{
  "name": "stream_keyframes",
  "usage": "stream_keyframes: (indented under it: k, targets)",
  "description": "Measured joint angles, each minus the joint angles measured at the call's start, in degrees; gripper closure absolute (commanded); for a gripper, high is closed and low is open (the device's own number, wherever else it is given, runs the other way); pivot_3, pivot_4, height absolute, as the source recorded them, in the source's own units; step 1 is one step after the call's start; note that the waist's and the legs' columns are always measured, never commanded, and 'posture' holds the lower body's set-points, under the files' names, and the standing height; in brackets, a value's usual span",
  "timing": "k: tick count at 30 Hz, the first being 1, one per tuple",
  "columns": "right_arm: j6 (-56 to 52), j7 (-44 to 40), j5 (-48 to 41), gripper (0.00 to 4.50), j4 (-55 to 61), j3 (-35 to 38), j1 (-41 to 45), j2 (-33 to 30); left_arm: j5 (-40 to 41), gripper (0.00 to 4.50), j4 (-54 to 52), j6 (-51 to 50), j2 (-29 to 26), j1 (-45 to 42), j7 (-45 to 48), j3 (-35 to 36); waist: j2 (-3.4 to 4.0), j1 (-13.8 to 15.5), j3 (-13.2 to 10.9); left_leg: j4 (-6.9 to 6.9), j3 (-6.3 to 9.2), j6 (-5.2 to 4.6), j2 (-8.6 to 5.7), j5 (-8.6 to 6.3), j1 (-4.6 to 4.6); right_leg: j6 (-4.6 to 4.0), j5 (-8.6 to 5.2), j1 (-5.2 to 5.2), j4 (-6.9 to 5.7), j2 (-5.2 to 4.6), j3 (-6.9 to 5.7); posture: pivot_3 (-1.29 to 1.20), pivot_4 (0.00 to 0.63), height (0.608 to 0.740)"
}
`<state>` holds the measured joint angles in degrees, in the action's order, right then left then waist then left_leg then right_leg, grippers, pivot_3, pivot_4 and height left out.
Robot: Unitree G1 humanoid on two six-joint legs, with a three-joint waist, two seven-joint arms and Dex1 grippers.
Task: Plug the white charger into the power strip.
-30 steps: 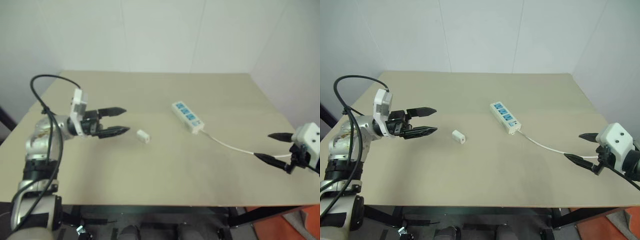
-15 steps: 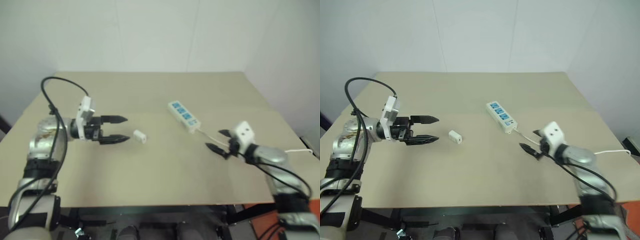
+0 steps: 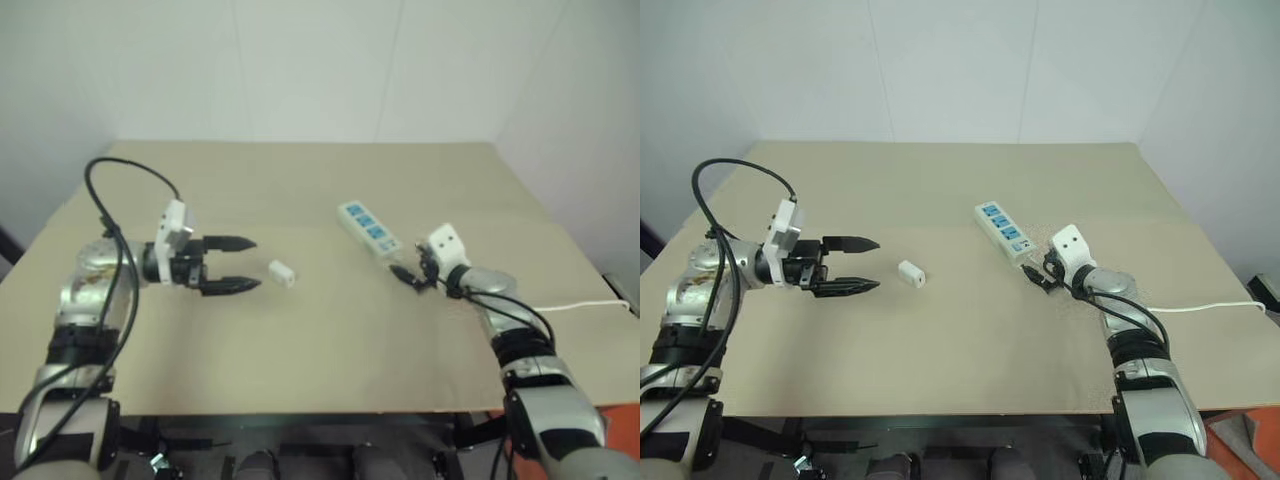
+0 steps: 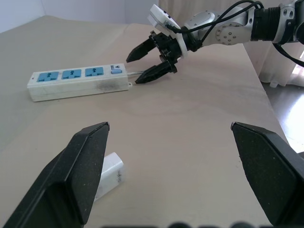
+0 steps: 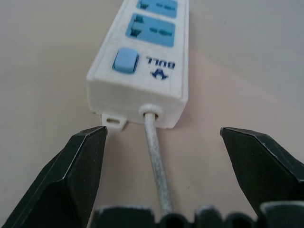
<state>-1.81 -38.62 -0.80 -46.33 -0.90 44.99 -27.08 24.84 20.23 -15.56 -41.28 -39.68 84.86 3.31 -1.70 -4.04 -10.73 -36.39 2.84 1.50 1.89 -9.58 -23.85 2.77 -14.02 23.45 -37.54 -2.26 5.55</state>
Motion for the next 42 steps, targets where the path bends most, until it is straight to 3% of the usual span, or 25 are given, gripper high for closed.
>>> stream_keyframes:
  k: [2, 5, 16, 17, 30, 35, 42]
  targets:
    - [-1.5, -1.1, 0.0, 0.00, -0.9, -0.1, 0.6, -0.1, 0.0, 0.03, -0.3, -0.2, 0.0, 0.0, -0.2, 0.0, 0.00, 0.0, 0.0, 0.00, -0.01, 0.00, 0.00, 0.00, 0.00, 0.01, 0.00, 0.00, 0.00, 0.00, 0.01, 0.00, 0.150, 0.740]
    - [-3.4, -3.2, 0.0, 0.59, -0.8, -0.5, 0.9, -1.1, 0.0, 0.00, -0.3, -0.3, 0.3, 0.0, -0.4, 0.0, 0.00, 0.0, 0.0, 0.01, -0.01, 0.00, 0.00, 0.00, 0.01, 0.02, -0.01, 0.00, 0.01, 0.00, 0.00, 0.00, 0.150, 0.740]
    - [-11.8, -5.8, -0.3, 4.42, 11.9, -1.2, -3.7, -0.3, -0.1, 0.00, -0.2, -0.2, 2.3, -0.1, -0.3, -1.0, 0.00, -0.1, 0.0, 0.03, 0.00, 0.00, 0.01, 0.00, 0.02, 0.17, -0.10, 0.00, -0.02, 0.01, 0.00, 0.00, 0.150, 0.740]
    - [-12.9, -5.6, -0.3, 4.47, 14.1, -1.3, -4.7, -0.2, -0.1, 0.00, -0.1, -0.2, 2.4, -0.1, -0.3, -1.0, 0.00, -0.1, 0.0, 0.03, 0.00, 0.00, 0.01, 0.00, 0.02, 0.19, -0.11, 0.01, -0.02, 0.02, 0.00, 0.00, 0.150, 0.740]
    - [-24.6, -0.8, -0.6, 4.47, 54.0, -0.5, -30.6, -2.8, -0.2, 0.00, 1.9, 0.3, 2.2, -1.7, 1.2, -1.6, 0.00, 0.2, 0.0, 0.05, -0.01, 0.00, 0.01, 0.00, 0.00, 0.23, -0.17, 0.06, -0.02, 0.02, 0.01, 0.00, 0.150, 0.740]
    - [-24.4, 3.2, -2.4, 2.93, 58.1, 1.1, -35.2, 1.2, -1.0, 0.00, 4.4, 0.5, 2.5, -4.1, 2.0, -2.4, -0.02, 0.0, 0.0, 0.05, -0.02, 0.00, 0.03, 0.00, 0.03, 0.21, -0.19, 0.06, -0.04, 0.05, 0.02, 0.00, 0.150, 0.740]
    - [-23.2, 10.6, -5.2, 0.42, 64.6, 3.2, -37.0, 9.2, -2.2, 0.00, 6.4, 0.7, 2.5, -5.4, 3.5, -2.6, -0.02, 0.2, 0.0, 0.05, -0.01, 0.00, 0.02, 0.00, 0.01, 0.20, -0.19, 0.06, -0.03, 0.04, 0.01, 0.00, 0.150, 0.740]
